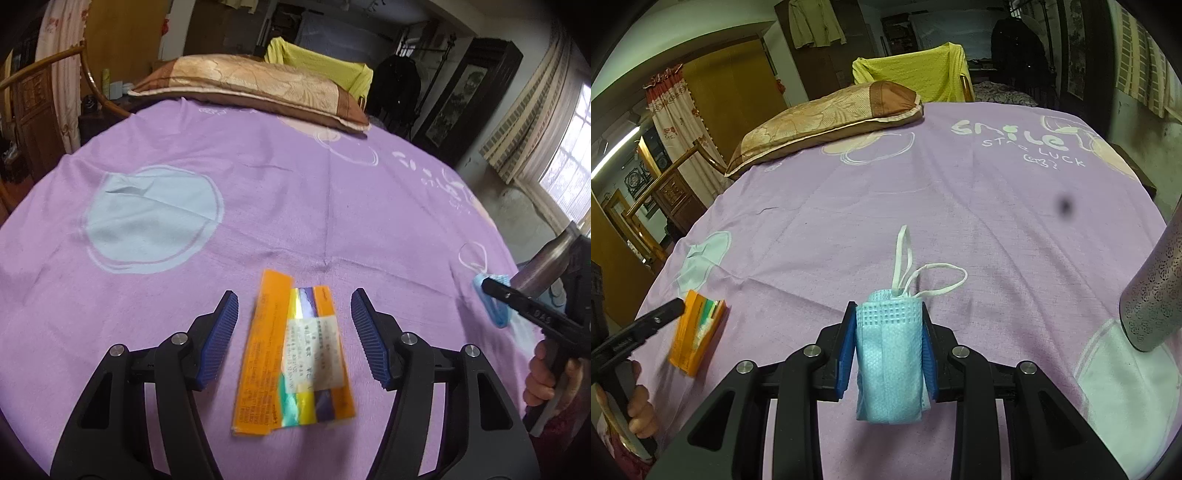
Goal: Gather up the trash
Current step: 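Close the left tool on the orange box while the right tool grasps the blue mask, then lift and carry the orange box and blue mask over the red wastebasket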
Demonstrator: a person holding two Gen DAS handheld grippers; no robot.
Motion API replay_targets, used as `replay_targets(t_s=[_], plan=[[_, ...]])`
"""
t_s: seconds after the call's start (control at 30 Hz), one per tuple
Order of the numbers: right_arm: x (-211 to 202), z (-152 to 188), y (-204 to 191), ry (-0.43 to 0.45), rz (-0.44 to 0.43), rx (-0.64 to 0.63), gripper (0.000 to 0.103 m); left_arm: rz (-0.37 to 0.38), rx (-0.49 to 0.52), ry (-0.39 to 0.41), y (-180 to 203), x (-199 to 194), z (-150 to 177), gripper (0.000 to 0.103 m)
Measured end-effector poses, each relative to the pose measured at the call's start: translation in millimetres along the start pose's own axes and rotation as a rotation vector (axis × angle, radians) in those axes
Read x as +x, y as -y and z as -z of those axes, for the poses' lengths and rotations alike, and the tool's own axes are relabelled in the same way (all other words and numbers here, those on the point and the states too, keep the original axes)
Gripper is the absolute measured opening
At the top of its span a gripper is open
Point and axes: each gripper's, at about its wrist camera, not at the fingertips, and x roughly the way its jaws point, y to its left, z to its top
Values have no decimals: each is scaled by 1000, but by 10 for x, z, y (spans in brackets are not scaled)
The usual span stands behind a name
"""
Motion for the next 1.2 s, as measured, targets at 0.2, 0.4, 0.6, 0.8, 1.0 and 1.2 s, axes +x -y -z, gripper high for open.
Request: replay_targets(t_s=[0.2, 0.4, 0.6, 0.8, 1.0, 1.2], plan=[[-23, 11, -5, 2, -7, 6, 32, -39, 13, 13, 42, -266, 7, 68], [42, 42, -15, -25, 5, 0, 33, -97, 21, -65, 255, 54, 121, 87], [86, 30, 12, -43, 3, 10, 33, -171, 33, -160, 342, 415, 200, 87], [64, 24, 24, -38, -11, 19, 33, -254, 50, -179, 331, 478, 237, 74], [22, 13, 67, -28, -25, 44, 33, -203, 11, -123, 197, 192, 225, 61], [-58, 13, 39, -7, -49, 46, 33, -180, 13, -50, 216, -242, 225, 61]])
